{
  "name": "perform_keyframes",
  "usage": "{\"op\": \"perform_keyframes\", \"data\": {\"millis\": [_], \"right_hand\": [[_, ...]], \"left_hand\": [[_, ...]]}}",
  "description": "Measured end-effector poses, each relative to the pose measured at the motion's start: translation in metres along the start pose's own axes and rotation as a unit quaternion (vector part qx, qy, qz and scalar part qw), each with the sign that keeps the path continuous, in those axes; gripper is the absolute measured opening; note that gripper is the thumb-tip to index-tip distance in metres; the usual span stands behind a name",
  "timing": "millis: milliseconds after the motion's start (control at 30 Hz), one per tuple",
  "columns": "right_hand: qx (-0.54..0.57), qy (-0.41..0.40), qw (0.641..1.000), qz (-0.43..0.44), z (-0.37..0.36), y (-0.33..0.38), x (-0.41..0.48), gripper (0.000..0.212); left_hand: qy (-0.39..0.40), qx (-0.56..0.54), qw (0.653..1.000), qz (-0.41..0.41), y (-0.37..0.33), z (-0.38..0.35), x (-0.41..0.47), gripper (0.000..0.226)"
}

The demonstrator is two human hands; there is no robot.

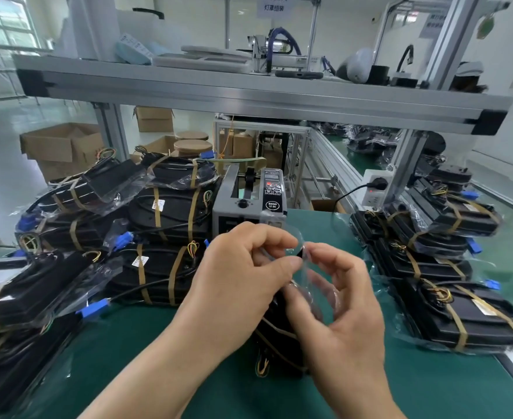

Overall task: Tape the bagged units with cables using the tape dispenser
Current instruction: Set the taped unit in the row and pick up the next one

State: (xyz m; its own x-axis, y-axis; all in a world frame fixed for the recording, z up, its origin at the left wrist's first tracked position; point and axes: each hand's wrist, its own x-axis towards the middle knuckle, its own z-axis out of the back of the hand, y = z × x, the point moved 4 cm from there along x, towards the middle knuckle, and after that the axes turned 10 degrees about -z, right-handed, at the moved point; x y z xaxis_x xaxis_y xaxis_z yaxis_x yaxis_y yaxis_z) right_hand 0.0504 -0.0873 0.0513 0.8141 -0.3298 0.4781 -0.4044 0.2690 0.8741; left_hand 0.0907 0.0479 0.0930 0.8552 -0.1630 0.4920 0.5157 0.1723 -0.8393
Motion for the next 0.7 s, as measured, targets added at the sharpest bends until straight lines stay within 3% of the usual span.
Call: {"op": "perform_keyframes", "data": {"millis": [100, 200, 300, 500, 700], "right_hand": [[0.077, -0.045, 0.994, -0.067, 0.003, 0.004, 0.005, 0.027], [0.147, -0.023, 0.974, -0.171, 0.004, 0.002, 0.012, 0.019], [0.224, -0.001, 0.945, -0.237, 0.0, -0.001, 0.013, 0.029], [0.32, 0.029, 0.907, -0.273, -0.001, 0.006, 0.012, 0.039], [0.3, 0.036, 0.915, -0.268, -0.002, 0.007, 0.01, 0.031]], "left_hand": [[-0.004, -0.028, 1.0, 0.012, 0.003, 0.0, -0.001, 0.012], [-0.003, -0.028, 0.999, 0.019, 0.004, 0.001, -0.003, 0.01], [-0.004, -0.017, 0.999, 0.027, 0.004, 0.002, -0.004, 0.014], [-0.003, -0.006, 0.999, 0.033, 0.003, -0.001, -0.004, 0.015], [-0.02, 0.009, 1.0, 0.021, 0.001, -0.003, -0.003, 0.015]]}}
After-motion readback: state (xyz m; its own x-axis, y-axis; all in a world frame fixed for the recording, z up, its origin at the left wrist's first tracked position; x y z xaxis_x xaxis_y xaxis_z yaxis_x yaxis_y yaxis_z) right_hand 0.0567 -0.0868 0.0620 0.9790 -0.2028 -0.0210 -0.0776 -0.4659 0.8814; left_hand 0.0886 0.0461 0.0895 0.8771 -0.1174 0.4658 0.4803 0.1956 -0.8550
